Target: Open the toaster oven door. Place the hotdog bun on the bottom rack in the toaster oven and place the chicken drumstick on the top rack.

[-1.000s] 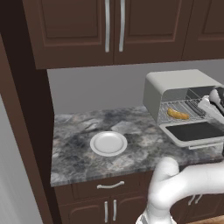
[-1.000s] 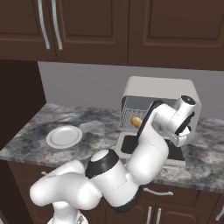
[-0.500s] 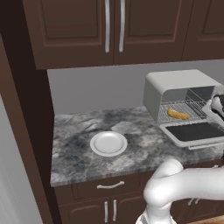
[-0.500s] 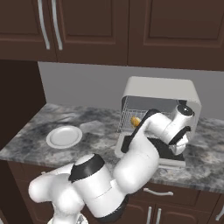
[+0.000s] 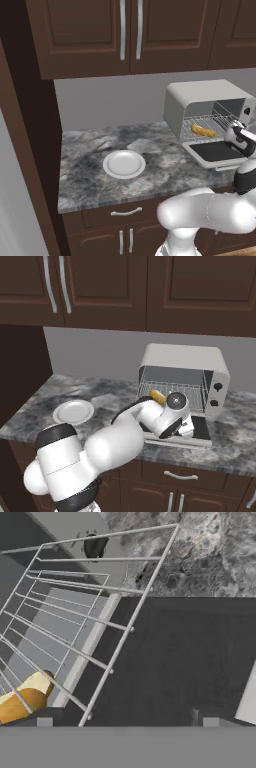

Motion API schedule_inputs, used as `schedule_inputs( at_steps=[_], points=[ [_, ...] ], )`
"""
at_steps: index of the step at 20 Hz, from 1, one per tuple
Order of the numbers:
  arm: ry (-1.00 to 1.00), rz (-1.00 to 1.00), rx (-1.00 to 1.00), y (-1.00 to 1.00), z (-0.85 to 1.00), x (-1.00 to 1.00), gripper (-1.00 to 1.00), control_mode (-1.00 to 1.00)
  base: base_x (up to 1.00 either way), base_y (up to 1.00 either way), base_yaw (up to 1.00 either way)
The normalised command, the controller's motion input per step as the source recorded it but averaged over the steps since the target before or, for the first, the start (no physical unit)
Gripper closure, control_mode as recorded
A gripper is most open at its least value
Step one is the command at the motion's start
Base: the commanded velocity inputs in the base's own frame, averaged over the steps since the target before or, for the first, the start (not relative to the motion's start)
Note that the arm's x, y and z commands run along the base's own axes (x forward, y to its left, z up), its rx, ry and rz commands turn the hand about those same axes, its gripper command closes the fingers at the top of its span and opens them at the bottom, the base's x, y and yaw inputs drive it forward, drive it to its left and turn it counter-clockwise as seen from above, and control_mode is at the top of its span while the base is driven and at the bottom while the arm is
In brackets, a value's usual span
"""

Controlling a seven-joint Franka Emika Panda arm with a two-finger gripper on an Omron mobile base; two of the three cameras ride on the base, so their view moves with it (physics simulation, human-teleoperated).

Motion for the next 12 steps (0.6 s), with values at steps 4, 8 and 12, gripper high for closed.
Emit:
schedule_inputs(
  at_steps=[4,8,12],
  points=[
    [0.36,0.09,0.02,-0.1,1.0,-0.29,-1.0,-1.0,0.0,0.0,0.0],
    [0.28,0.1,0.04,-0.07,0.97,-0.58,-1.0,-1.0,0.0,0.0,0.0],
    [0.04,0.19,0.0,0.38,0.3,-0.74,-1.0,-1.0,0.0,0.0,0.0]
  ],
)
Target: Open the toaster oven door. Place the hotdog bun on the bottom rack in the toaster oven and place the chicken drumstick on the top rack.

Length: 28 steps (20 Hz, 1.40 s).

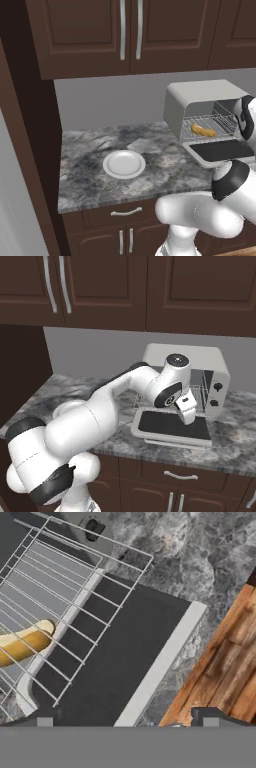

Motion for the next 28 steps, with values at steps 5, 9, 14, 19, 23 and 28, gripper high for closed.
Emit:
schedule_inputs(
  at_steps=[5,9,14,19,23,28],
  points=[
    [0.0,0.33,-0.02,0.96,-0.02,-0.5,-1.0,-1.0,0.0,0.0,0.0],
    [0.08,0.32,-0.09,1.0,0.0,0.0,-1.0,-1.0,0.0,0.0,0.0],
    [0.01,0.26,-0.13,0.97,-0.09,-0.03,-1.0,-1.0,0.0,0.0,0.0],
    [0.01,0.15,0.0,0.71,-0.5,-0.04,-1.0,-1.0,0.0,0.0,0.0],
    [0.01,0.02,0.0,0.12,-0.04,0.0,-1.0,-1.0,0.0,0.0,0.0],
    [0.0,0.0,0.0,0.0,0.0,0.0,-1.0,-1.0,0.0,0.0,0.0]
  ],
)
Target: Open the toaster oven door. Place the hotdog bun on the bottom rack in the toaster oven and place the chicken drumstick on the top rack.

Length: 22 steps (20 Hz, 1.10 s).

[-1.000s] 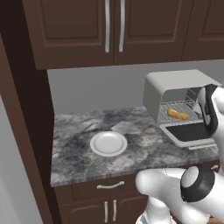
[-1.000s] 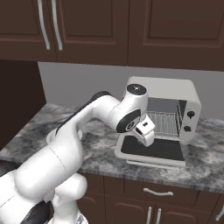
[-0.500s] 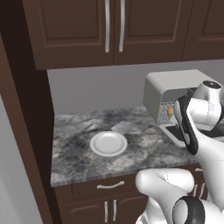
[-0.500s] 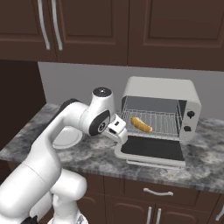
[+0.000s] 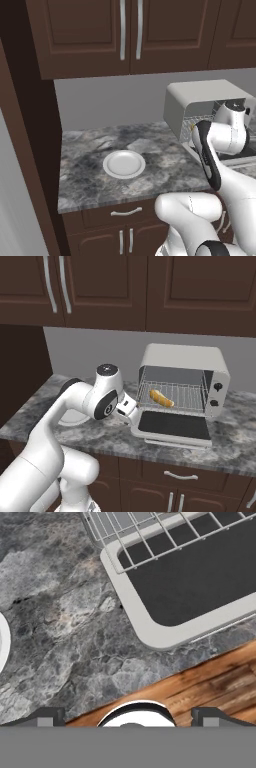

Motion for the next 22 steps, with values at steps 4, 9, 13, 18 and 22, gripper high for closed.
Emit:
schedule_inputs(
  at_steps=[4,9,13,18,22],
  points=[
    [0.0,0.0,0.0,0.0,0.0,0.0,-1.0,-1.0,0.0,0.0,0.0],
    [0.0,0.0,0.0,0.0,0.0,0.0,-1.0,-1.0,0.0,0.0,0.0],
    [0.0,0.0,0.0,0.0,0.0,0.0,-1.0,-1.0,0.0,0.0,0.0],
    [0.0,0.0,0.0,0.0,0.0,0.0,-1.0,-1.0,0.0,0.0,0.0],
    [0.0,0.0,0.0,0.0,0.0,0.0,-1.0,-1.0,0.0,0.0,0.0]
  ],
)
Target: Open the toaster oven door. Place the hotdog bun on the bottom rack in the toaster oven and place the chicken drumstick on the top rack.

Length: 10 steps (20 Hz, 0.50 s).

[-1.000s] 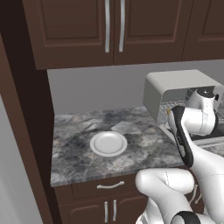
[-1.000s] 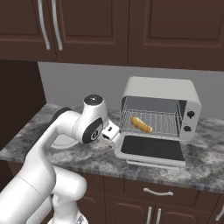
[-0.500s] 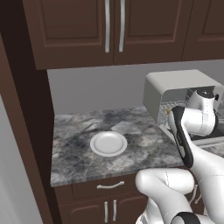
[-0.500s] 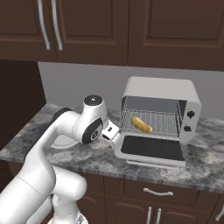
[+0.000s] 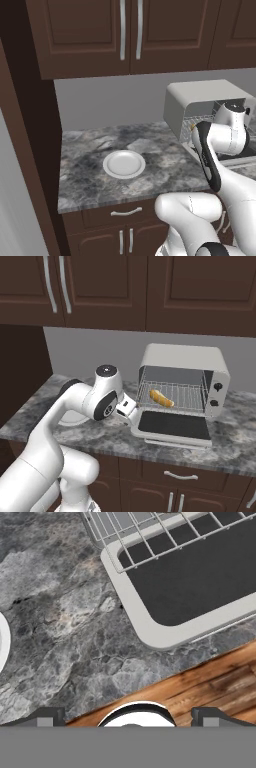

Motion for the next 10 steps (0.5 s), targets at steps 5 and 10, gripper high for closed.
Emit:
schedule_inputs(
  at_steps=[5,10],
  points=[
    [0.0,0.0,0.0,0.0,0.0,0.0,-1.0,1.0,0.0,0.0,0.0],
    [0.0,0.0,0.0,0.0,0.0,0.0,-1.0,1.0,0.0,0.0,0.0]
  ],
)
